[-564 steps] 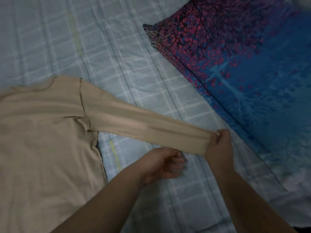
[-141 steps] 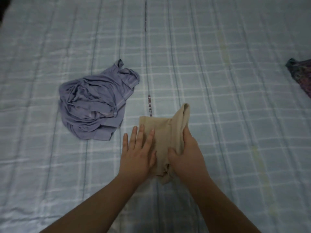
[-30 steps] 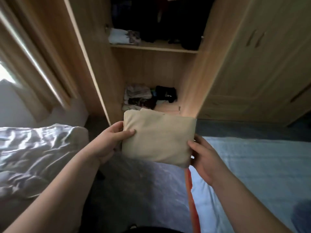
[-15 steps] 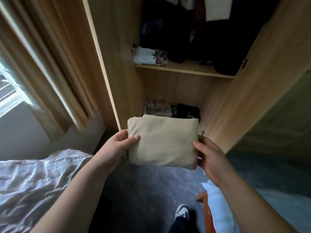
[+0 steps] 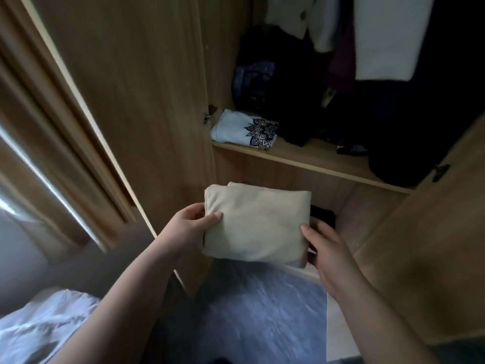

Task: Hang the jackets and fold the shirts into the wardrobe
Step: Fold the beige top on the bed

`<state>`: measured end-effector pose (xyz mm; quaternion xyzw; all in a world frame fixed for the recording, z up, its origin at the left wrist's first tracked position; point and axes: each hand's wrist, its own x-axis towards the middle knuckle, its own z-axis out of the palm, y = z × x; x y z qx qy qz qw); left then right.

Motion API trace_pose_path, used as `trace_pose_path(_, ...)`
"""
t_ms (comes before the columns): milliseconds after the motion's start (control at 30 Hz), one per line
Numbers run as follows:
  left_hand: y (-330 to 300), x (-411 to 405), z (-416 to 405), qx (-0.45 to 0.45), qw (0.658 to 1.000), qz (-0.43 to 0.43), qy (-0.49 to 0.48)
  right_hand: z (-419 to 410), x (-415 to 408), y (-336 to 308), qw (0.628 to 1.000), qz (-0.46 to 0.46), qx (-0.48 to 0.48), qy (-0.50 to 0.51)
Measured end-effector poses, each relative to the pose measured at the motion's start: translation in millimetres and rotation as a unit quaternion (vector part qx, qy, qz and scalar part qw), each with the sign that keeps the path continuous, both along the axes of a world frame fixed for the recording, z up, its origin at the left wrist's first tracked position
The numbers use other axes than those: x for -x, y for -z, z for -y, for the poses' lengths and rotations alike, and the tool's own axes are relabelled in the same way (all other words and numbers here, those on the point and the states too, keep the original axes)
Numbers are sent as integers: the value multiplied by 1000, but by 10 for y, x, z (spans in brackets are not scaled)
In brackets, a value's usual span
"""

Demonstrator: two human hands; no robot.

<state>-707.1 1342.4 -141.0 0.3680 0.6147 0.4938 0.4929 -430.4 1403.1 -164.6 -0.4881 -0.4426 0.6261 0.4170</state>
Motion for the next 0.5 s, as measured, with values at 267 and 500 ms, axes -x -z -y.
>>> trace_pose_path(267, -3, 488, -1670, -23, 993, -114, -9, -1634, 526, 178, 998, 50, -45, 14)
trace_pose_path(500, -69, 999, -3278, -54, 982, -178, -23, -2958, 1191, 109, 995, 79, -32, 45)
